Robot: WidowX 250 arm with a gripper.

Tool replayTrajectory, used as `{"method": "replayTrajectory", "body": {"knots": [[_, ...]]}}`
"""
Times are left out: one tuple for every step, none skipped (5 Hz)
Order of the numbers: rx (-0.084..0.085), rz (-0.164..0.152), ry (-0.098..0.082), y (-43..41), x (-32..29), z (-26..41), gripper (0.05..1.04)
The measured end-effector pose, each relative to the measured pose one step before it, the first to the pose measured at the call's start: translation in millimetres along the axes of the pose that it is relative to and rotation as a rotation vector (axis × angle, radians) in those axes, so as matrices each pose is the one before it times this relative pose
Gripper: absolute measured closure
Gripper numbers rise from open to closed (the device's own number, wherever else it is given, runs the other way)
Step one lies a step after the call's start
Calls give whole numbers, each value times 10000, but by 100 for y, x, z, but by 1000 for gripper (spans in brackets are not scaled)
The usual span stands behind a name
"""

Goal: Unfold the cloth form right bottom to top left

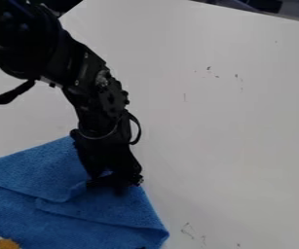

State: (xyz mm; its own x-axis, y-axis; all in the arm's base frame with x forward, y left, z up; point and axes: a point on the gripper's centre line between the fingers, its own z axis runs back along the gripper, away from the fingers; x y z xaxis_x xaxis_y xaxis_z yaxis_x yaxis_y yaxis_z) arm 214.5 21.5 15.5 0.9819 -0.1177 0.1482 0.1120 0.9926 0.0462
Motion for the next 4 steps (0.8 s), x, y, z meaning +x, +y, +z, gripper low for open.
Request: {"method": "replayTrajectory", "body": {"knots": [[-2, 5, 109, 55, 108, 7, 721], [19, -6, 81, 38, -97, 21, 923], [228, -36, 160, 428, 291, 725, 1008], [506, -774, 71, 879, 1384, 2082, 1016]]}}
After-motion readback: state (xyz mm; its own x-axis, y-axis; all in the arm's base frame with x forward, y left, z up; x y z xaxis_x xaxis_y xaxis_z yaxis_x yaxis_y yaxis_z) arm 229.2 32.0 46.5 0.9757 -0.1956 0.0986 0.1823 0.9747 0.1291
